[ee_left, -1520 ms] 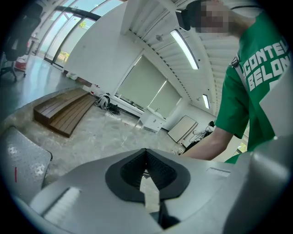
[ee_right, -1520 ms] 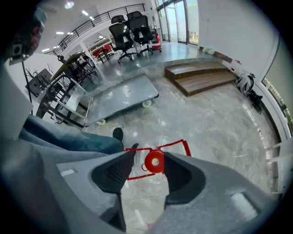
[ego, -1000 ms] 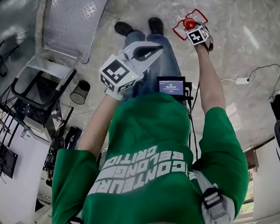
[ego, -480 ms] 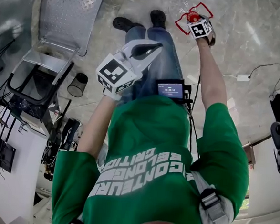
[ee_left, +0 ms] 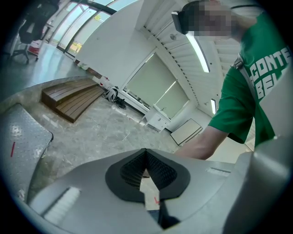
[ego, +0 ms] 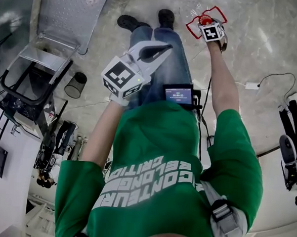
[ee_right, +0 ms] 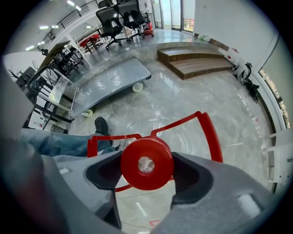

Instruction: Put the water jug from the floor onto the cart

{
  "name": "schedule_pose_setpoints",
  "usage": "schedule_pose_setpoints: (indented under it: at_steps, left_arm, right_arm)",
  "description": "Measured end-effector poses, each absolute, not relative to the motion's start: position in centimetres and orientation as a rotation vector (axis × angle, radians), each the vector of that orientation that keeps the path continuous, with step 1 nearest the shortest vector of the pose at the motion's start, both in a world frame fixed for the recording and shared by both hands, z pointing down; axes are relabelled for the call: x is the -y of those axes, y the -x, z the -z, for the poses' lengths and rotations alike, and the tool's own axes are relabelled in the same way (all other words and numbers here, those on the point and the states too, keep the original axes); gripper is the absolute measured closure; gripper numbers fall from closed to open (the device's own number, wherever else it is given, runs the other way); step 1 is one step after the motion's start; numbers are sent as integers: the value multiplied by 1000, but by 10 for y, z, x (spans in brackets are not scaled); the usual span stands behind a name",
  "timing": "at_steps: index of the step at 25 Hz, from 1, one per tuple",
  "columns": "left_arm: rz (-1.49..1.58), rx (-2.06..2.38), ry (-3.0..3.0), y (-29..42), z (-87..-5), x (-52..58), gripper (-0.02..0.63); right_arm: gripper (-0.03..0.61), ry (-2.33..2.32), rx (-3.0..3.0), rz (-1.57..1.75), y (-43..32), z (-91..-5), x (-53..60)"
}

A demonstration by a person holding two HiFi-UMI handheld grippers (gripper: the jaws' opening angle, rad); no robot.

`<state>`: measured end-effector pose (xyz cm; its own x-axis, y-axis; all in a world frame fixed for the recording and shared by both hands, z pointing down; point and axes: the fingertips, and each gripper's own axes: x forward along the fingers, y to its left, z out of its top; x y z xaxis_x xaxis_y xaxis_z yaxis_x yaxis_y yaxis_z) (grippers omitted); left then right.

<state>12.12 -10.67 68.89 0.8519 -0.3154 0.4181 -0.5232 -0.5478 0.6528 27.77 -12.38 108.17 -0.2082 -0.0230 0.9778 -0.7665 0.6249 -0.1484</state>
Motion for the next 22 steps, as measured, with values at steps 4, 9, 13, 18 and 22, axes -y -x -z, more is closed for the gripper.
schedule_pose_setpoints:
  at_steps: [4, 9, 13, 18, 22]
  left_arm:
    - [-305, 647, -2215, -114, -675, 114, 604]
    - [-260, 768, -2228, -94, -649, 132, 604]
    - [-225, 862, -2241, -72, -619, 141, 604]
    - [-168, 1000, -2251, -45, -575, 135, 604]
    - [-103, 1137, -2250, -25, -545, 126, 604]
  right_arm:
    - [278, -682, 1644, -774, -282, -1063, 125]
    - [278, -644, 1725, -703, -269, -1010, 147]
    - [278, -605, 1760, -627, -260, -957, 158]
    - [278, -597, 1841, -564, -248, -880, 167]
    - [278, -619, 1930, -507, -234, -814, 189]
